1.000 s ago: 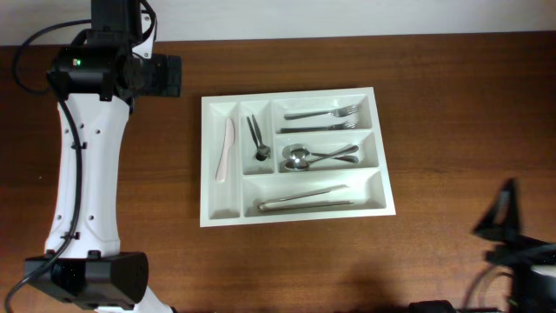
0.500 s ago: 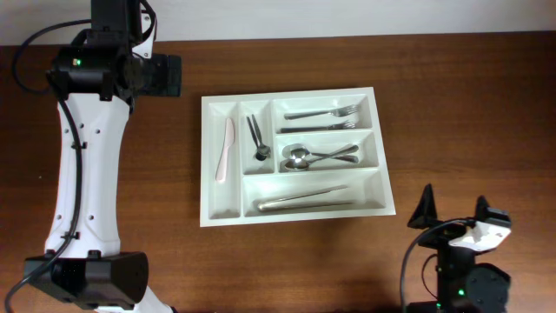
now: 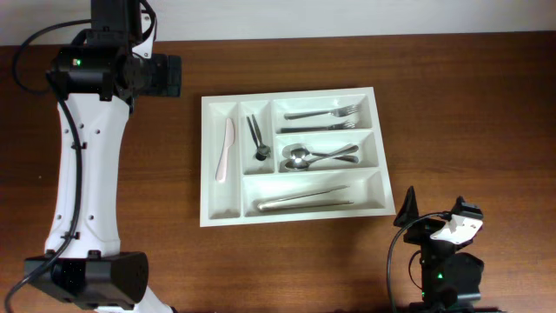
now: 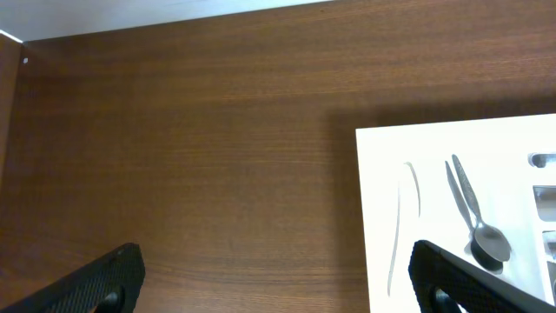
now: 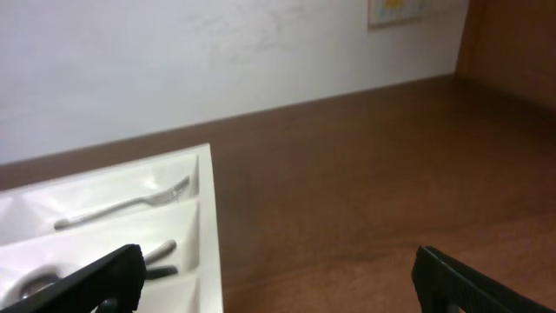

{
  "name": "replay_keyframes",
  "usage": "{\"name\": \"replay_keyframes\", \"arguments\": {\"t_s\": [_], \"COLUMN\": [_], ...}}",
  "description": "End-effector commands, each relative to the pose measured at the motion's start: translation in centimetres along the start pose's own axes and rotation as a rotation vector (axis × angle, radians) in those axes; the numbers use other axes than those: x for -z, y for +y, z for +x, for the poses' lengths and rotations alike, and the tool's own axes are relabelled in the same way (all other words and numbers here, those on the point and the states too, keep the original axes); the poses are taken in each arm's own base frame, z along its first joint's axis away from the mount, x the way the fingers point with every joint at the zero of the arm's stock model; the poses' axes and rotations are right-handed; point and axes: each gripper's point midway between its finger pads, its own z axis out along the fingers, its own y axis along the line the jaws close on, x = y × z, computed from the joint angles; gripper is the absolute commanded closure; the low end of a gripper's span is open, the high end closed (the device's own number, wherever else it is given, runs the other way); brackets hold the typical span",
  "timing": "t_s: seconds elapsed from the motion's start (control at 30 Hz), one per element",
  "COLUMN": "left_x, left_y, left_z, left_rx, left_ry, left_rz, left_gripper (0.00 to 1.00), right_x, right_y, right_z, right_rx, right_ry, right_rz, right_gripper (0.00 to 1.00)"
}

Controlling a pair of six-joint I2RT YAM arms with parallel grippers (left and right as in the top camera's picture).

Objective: Pack container

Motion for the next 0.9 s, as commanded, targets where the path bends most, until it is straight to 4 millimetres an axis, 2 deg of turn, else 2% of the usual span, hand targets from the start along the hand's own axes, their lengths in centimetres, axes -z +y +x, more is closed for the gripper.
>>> {"name": "replay_keyframes", "arguments": {"t_s": [0.0,0.63,0.8,0.87], "left_x": [0.5,0.5,0.5,0.5], "left_y": [0.3,0.3,0.3,0.3], "left_z": [-0.2,-0.2,-0.2,-0.2], "left_rx": [0.017,0.017,0.017,0.017], "left_ry": [-0.013,-0.013,-0.013,-0.013], "left_rz": [-0.008,-0.008,-0.008,-0.008], "left_gripper": [0.01,0.01,0.01,0.01], "right_x": [-0.1,-0.1,-0.1,0.1], "right_y": [-0.1,0.0,1.1,2.3], "right_z": [0.3,0.3,0.5,0.8], "right_rx": [-0.004,0.032,0.146,0.186], "right_ry": [-0.007,-0.006,0.0,0.007], "right_rz": [0.0,-0.006,-0.071,-0.14], "right_gripper": [0.01,0.01,0.01,0.01]}}
